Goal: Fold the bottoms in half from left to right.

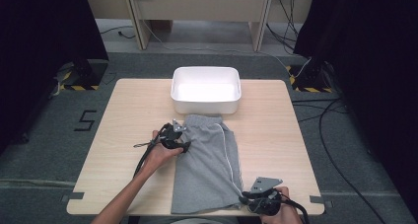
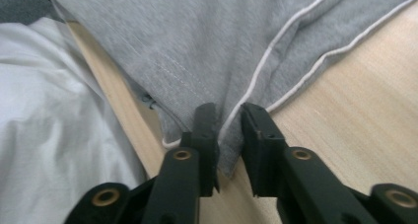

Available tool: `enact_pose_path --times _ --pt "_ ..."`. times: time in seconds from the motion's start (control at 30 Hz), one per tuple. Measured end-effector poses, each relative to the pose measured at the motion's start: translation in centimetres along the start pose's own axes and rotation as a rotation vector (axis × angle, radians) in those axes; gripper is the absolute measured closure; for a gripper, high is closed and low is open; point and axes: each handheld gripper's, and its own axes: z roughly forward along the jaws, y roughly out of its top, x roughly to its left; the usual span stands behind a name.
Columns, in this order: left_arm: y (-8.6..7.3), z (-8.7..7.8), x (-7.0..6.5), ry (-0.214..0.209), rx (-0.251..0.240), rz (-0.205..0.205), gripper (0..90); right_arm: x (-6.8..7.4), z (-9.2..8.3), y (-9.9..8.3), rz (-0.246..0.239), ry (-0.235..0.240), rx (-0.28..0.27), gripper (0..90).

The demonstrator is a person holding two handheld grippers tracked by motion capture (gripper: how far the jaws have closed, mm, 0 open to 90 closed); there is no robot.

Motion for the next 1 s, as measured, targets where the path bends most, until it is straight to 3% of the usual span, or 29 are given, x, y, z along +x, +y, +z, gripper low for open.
enact_pose_path --times 0.13,0.33,0.4,0.53,0.6,0.7,0.87,1.0 --pt "-0.1 0.0 0.2 -0.013 0.000 -0.012 35.1 -0.3 -0.6 0.1 0.028 0.000 -0.035 83.6" --pt "-0.1 0.0 0.1 -0.006 -0.003 -0.007 35.0 0.3 -4.1 0.9 0.043 0.055 -0.132 84.3" --pt "-0.1 0.0 0.1 -0.008 -0.004 -0.012 34.9 0.7 -3.8 0.9 0.040 0.066 -0.118 84.1" --pt "-0.2 0.0 0.2 -0.014 -0.006 -0.016 34.4 0.4 -1.3 -0.3 0.067 0.065 -0.036 82.9" --pt "-0.2 -0.1 0.3 -0.020 -0.009 -0.018 33.8 -0.2 -0.8 -0.7 0.089 0.069 -0.020 78.2" --pt "-0.4 -1.1 0.3 -0.076 -0.053 -0.075 30.3 -0.8 -1.3 -0.5 0.109 0.064 -0.023 64.6" --pt "-1.6 -3.8 -0.5 -0.111 -0.093 -0.078 27.5 -2.3 -2.8 1.3 0.122 0.051 -0.127 53.2" --pt "-3.2 -5.2 -1.5 -0.155 -0.089 -0.078 25.8 -4.4 -2.1 3.2 0.137 -0.011 -0.172 52.3"
